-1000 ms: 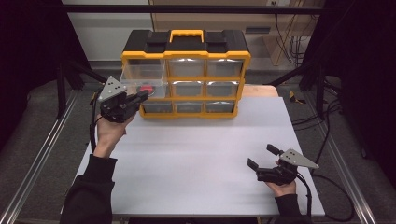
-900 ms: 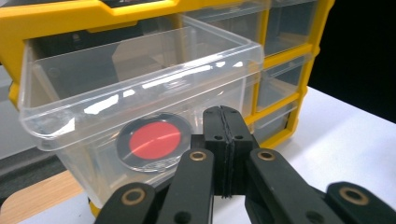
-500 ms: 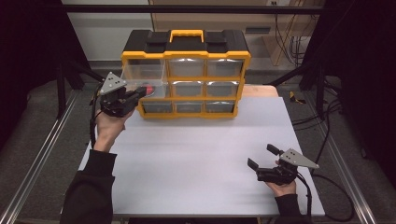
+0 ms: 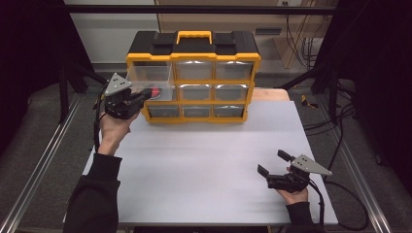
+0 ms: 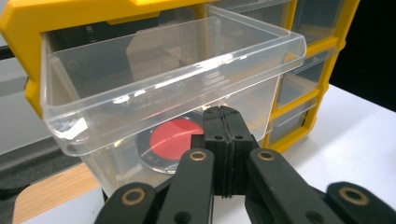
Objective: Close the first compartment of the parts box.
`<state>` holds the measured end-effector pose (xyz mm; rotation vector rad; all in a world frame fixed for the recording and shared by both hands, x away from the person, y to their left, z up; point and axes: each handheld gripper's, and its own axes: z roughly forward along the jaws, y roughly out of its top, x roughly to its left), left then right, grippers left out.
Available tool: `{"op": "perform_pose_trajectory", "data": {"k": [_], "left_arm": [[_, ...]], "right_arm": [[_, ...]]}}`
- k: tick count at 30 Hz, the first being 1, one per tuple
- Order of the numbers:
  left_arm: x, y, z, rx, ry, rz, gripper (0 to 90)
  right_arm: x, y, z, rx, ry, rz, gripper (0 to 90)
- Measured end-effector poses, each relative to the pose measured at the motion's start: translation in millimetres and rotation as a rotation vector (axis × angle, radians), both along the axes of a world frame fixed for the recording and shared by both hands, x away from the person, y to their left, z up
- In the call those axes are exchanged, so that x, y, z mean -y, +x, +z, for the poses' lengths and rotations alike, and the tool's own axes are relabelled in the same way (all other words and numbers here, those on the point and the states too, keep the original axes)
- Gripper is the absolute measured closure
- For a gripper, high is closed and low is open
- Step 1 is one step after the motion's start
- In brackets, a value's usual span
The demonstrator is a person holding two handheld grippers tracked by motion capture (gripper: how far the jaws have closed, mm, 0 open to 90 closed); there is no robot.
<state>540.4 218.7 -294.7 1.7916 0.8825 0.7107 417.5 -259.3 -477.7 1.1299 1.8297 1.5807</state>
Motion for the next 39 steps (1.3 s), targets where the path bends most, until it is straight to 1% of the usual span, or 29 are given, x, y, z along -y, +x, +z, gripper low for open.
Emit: {"op": "perform_pose_trajectory", "data": {"k": [9, 12, 13, 21, 22, 23, 27, 30, 31, 32, 33, 34, 37, 38, 39], "left_arm": [[-0.4, 8.0, 1.2, -0.004, 0.015, 0.014, 89.2], [-0.6, 10.9, 0.9, -0.007, 0.012, 0.016, 89.2], [-0.3, 11.8, 0.6, -0.007, 0.009, 0.017, 89.2], [3.4, 20.4, 1.3, -0.011, 0.024, 0.023, 89.2], [3.4, 22.1, 1.6, 0.000, 0.029, 0.021, 89.3], [4.0, 22.5, 1.6, -0.011, 0.026, 0.024, 89.2], [4.1, 26.8, 2.5, -0.014, 0.036, 0.026, 89.2], [4.4, 30.2, 2.6, -0.014, 0.033, 0.029, 89.2], [4.4, 31.7, 2.9, -0.005, 0.035, 0.028, 89.3], [4.6, 32.4, 2.9, -0.018, 0.031, 0.030, 89.2], [4.6, 34.4, 3.2, -0.009, 0.034, 0.029, 89.3], [4.9, 35.6, 3.5, -0.021, 0.034, 0.033, 89.2], [5.5, 38.8, 4.6, -0.024, 0.037, 0.040, 89.3], [5.4, 40.2, 5.0, -0.011, 0.041, 0.041, 89.3], [5.5, 40.3, 5.0, -0.023, 0.040, 0.042, 89.3]], "right_arm": [[0.0, 0.0, 0.0, 0.000, 0.000, 0.000, 0.3], [0.0, -0.1, 0.0, 0.000, 0.000, 0.000, 0.3], [0.0, 0.0, 0.1, 0.001, 0.001, 0.000, 0.3], [0.1, -0.1, 0.0, 0.001, -0.002, 0.001, 0.3], [0.1, -0.1, 0.0, 0.000, -0.001, 0.000, 0.3], [0.0, -0.1, 0.1, 0.000, -0.001, 0.000, 0.3], [0.0, 0.2, -0.2, 0.001, -0.002, 0.001, 0.3], [0.0, 0.0, 0.0, -0.002, 0.001, 0.000, 0.3], [0.0, 0.2, -0.1, -0.002, 0.000, 0.000, 0.3], [0.0, 0.2, -0.2, -0.003, -0.002, 0.000, 0.3], [-0.3, 0.0, -0.1, -0.005, 0.000, 0.000, 0.3], [-0.2, 0.1, -0.2, 0.000, -0.003, 0.001, 0.3], [0.0, 0.1, -0.2, -0.001, -0.002, 0.000, 0.3], [0.1, 0.0, -0.1, -0.001, -0.001, -0.001, 0.3], [0.2, 0.0, 0.0, 0.000, -0.001, -0.002, 0.3]]}}
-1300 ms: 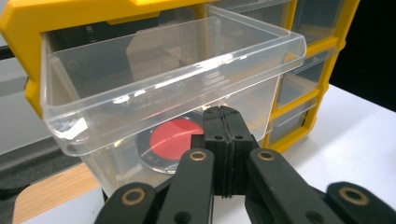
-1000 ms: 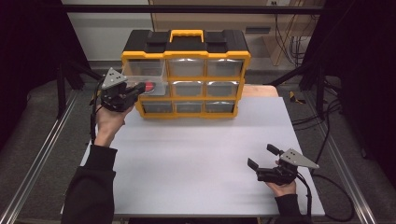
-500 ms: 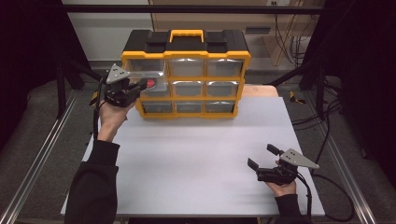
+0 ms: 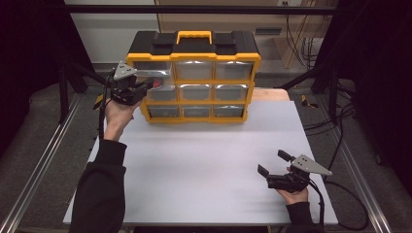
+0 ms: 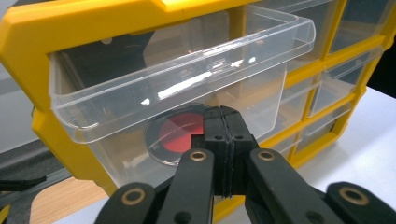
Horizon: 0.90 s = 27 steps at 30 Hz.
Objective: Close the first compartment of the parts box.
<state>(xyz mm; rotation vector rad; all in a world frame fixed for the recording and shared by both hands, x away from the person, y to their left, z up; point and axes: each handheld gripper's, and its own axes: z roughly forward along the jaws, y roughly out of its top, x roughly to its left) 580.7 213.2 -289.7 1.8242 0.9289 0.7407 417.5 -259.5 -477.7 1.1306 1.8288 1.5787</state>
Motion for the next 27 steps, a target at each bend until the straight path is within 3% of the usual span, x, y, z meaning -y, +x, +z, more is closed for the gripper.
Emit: {"op": "perform_pose_trajectory", "data": {"k": [9, 27], "left_arm": [[0.9, 8.8, 0.5, 0.017, 0.011, 0.002, 89.3], [0.3, 23.5, -0.4, -0.006, 0.011, 0.037, 89.3]], "right_arm": [[-0.1, 0.0, -0.1, -0.002, -0.001, 0.000, 0.3], [0.1, 0.3, -0.4, -0.003, -0.002, -0.001, 0.3]]}}
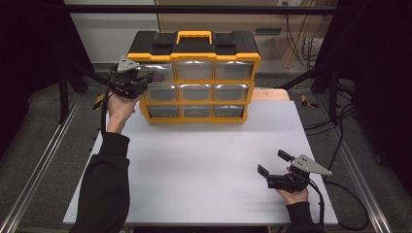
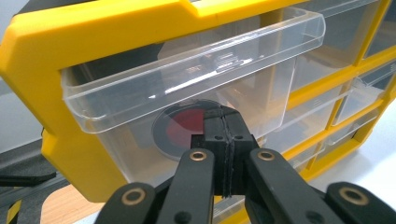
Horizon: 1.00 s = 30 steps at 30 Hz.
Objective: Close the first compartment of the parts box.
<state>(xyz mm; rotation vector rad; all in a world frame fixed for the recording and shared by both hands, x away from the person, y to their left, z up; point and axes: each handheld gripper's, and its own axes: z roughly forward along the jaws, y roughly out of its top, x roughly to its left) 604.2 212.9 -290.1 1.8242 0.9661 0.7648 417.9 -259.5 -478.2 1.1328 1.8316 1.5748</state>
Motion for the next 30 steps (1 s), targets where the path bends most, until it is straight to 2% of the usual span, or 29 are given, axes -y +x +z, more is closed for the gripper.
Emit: {"op": "perform_pose_trajectory", "data": {"k": [4, 16, 23, 30], "left_arm": [[-1.5, 2.4, -1.6, -0.005, -0.016, 0.000, 89.3], [-2.7, 9.0, -4.7, 0.002, -0.014, 0.009, 89.3], [-1.0, 12.2, -7.5, 0.008, -0.013, 0.033, 89.4], [-1.0, 15.9, -10.5, -0.003, -0.004, 0.040, 89.4]], "right_arm": [[0.4, 0.0, -0.1, 0.004, -0.005, 0.001, 0.3], [0.6, -0.1, 0.1, 0.001, 0.000, -0.001, 0.3], [1.0, 0.0, 0.1, 0.002, 0.000, -0.002, 0.3], [1.0, -0.1, 0.1, 0.001, 0.001, -0.002, 0.3]]}}
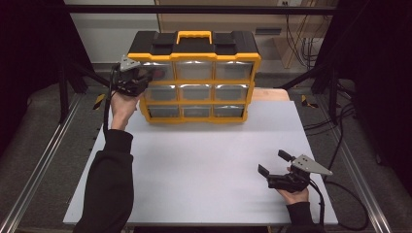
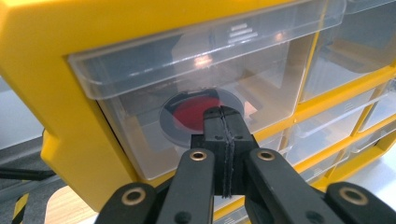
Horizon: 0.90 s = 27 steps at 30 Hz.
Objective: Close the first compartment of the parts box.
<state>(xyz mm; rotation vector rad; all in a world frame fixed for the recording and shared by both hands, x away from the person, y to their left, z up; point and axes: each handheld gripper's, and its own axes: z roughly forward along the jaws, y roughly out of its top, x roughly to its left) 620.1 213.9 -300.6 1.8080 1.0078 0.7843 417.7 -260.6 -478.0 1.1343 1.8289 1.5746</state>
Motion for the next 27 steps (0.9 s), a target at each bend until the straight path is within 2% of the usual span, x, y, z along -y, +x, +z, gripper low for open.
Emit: {"op": "perform_pose_trajectory", "data": {"k": [6, 8, 12, 14, 18, 20, 21, 24, 27], "left_arm": [[-1.5, -2.6, -4.5, -0.001, 0.000, -0.004, 89.4], [-3.5, -6.1, -6.7, 0.009, -0.021, -0.013, 89.4], [-7.6, -14.5, -8.6, 0.033, -0.033, -0.018, 89.3], [-10.6, -19.2, -7.9, 0.041, -0.057, -0.029, 88.8], [-14.4, -30.3, -7.3, 0.060, -0.094, -0.045, 74.3], [-15.0, -36.2, -8.7, 0.067, -0.108, -0.058, 60.4], [-15.3, -38.6, -10.1, 0.063, -0.114, -0.080, 56.6], [-13.8, -47.1, -16.0, 0.048, -0.097, -0.115, 35.3], [-12.7, -58.8, -23.1, 0.050, -0.089, -0.148, 20.2]], "right_arm": [[0.1, 0.1, -0.1, 0.000, 0.000, 0.000, 0.3], [0.0, 0.1, -0.1, 0.001, 0.000, 0.001, 0.3], [-0.2, 0.1, -0.1, 0.000, 0.001, 0.000, 0.3], [-0.3, 0.1, 0.0, 0.002, 0.001, 0.000, 0.3], [-0.4, 0.2, -0.1, 0.000, 0.001, 0.000, 0.3], [-0.4, 0.2, 0.0, 0.001, 0.001, 0.001, 0.3], [-0.3, 0.2, 0.0, 0.002, 0.001, 0.000, 0.3], [-0.6, -0.1, 0.3, 0.003, 0.006, -0.001, 0.3], [-0.4, 0.0, 0.4, 0.001, 0.008, 0.000, 0.2]]}}
